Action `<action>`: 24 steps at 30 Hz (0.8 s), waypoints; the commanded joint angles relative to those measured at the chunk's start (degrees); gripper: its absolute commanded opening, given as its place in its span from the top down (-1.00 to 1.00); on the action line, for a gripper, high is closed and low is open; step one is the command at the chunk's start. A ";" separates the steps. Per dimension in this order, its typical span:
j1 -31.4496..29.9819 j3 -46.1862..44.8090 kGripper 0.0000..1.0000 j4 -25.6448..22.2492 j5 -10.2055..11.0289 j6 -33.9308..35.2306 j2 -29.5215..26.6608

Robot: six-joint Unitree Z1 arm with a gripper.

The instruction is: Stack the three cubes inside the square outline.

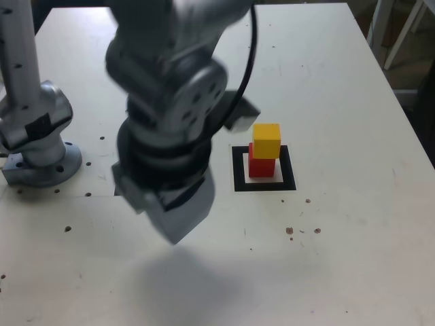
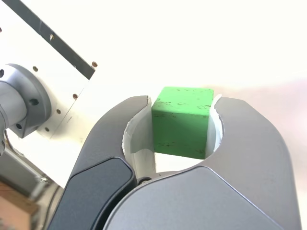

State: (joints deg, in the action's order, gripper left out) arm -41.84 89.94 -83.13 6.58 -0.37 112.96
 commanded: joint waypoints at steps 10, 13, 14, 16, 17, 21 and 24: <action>14.61 13.35 0.44 -7.95 0.27 -4.09 -2.42; 18.26 14.92 0.44 -8.16 0.05 -4.24 -2.68; 19.51 15.19 0.44 -8.16 -0.19 -4.19 -2.68; 22.14 15.49 0.44 -8.13 -0.99 -4.12 -2.50; 23.42 15.62 0.44 -8.10 -1.44 -4.09 -2.32; 28.01 16.24 0.44 -7.99 -2.76 -4.11 -1.32; 31.13 16.72 0.44 -8.03 -2.99 -4.16 -0.62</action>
State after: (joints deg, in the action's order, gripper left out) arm -11.49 106.21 -90.75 3.70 -4.49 111.85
